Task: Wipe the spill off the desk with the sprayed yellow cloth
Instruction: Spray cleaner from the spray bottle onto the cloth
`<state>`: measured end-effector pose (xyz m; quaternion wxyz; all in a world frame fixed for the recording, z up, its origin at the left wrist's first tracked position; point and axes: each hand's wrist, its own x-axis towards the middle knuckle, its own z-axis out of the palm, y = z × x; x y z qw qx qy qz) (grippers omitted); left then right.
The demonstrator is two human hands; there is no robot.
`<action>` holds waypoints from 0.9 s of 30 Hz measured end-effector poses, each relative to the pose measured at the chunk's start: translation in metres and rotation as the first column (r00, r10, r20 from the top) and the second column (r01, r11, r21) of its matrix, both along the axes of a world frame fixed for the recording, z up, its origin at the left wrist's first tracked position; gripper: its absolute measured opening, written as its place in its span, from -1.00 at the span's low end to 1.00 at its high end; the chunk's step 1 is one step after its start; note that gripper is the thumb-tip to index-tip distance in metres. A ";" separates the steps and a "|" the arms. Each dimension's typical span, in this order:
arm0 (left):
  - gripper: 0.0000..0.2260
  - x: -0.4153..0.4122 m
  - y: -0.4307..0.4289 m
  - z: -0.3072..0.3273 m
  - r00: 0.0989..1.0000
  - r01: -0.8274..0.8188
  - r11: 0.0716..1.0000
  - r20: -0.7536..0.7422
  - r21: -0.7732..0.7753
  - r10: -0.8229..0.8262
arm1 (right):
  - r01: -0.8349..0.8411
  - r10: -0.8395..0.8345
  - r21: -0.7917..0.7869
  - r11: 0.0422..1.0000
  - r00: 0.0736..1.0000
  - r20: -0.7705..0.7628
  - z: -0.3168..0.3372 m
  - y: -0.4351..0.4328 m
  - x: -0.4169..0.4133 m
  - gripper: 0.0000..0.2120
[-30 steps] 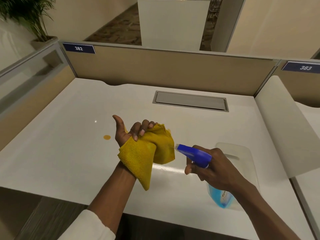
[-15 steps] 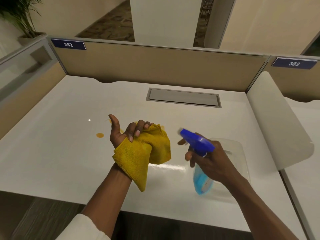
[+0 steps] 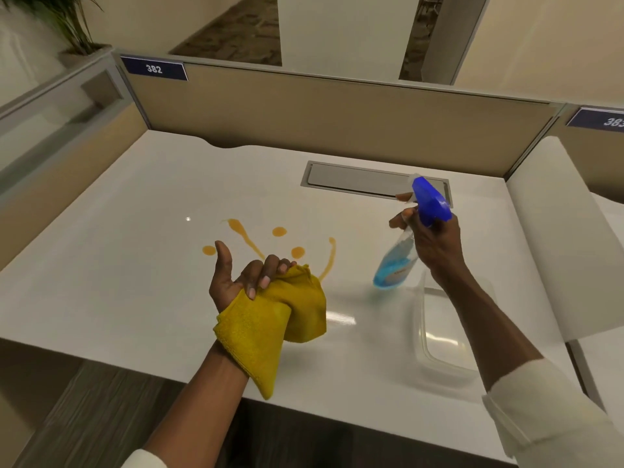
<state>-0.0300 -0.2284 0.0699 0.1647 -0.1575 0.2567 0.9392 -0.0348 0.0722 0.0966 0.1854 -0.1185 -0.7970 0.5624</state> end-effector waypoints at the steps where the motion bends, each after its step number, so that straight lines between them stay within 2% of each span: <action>1: -0.29 0.001 -0.002 -0.002 1.000 0.001 1.000 0.004 -0.002 -0.001 | 0.013 -0.013 0.011 1.000 1.000 0.014 -0.006 0.004 -0.007 -0.84; 4: -0.28 0.003 -0.008 -0.008 1.000 0.010 1.000 0.013 -0.013 -0.010 | 0.040 -0.043 0.050 0.998 0.997 0.058 -0.023 0.013 -0.023 -0.85; 10: -0.35 0.006 -0.018 -0.016 1.000 0.001 1.000 0.021 -0.027 -0.001 | 0.115 -0.114 -0.008 0.993 0.990 0.080 -0.051 0.030 -0.045 -0.31; 14: -0.34 0.003 -0.022 -0.021 0.999 0.009 1.000 0.033 -0.027 -0.008 | 0.170 -0.162 -0.066 0.983 0.980 0.118 -0.061 0.035 -0.053 -0.07; 16: -0.35 0.001 -0.024 -0.023 0.999 0.018 0.999 0.035 -0.031 -0.017 | 0.200 -0.189 -0.066 0.978 0.972 0.141 -0.064 0.035 -0.056 -0.09; 21: -0.35 -0.005 -0.027 -0.026 0.998 0.044 0.998 0.036 -0.036 -0.043 | 0.285 -0.272 -0.052 0.957 0.947 0.168 -0.069 0.032 -0.061 -0.47; 27: -0.35 -0.013 -0.033 -0.030 0.996 0.077 0.997 0.053 -0.006 -0.077 | 0.350 -0.347 0.019 0.937 0.919 0.185 -0.067 0.015 -0.045 -0.50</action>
